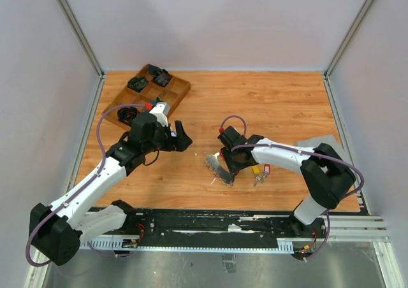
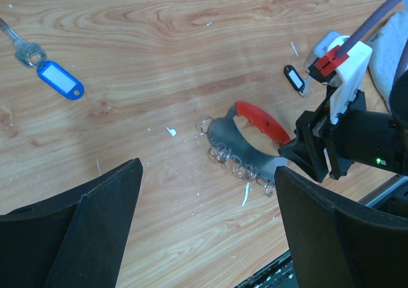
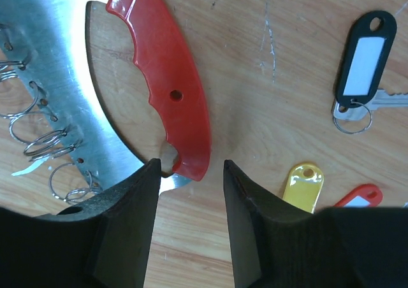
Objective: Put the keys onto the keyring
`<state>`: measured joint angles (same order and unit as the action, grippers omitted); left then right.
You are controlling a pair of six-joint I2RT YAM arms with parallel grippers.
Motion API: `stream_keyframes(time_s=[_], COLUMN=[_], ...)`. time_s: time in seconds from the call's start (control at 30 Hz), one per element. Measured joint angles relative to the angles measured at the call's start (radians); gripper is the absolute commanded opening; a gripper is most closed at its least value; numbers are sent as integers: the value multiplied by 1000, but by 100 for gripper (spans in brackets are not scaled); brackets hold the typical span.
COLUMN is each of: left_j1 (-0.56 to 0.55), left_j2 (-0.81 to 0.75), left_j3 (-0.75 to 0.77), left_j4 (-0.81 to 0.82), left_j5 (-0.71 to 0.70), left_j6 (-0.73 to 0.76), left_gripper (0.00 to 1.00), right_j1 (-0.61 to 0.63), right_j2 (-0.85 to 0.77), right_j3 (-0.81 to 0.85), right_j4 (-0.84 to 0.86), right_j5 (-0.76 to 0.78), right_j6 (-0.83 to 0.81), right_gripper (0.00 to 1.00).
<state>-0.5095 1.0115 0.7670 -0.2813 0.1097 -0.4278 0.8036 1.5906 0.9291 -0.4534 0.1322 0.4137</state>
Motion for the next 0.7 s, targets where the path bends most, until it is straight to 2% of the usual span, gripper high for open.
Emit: stream_keyframes(time_s=[0.33,0.47,0.7], left_j1=[0,0,13], left_j2=[-14,-16,-35], left_j3=[-8,-11,-11], left_j4=[-14,-15,-28], left_j5=[-9,-13,-66], left_j6=[0,1,-3], left_gripper=[90,99,100], right_j1=[0,-1,-10], right_j2=[77,86,86], right_j3=[55,62,53], right_j4=[-17,-18,-7], right_j5=[-1,-28,-71], right_j6=[-96,-113,-115], right_gripper=[44,41,37])
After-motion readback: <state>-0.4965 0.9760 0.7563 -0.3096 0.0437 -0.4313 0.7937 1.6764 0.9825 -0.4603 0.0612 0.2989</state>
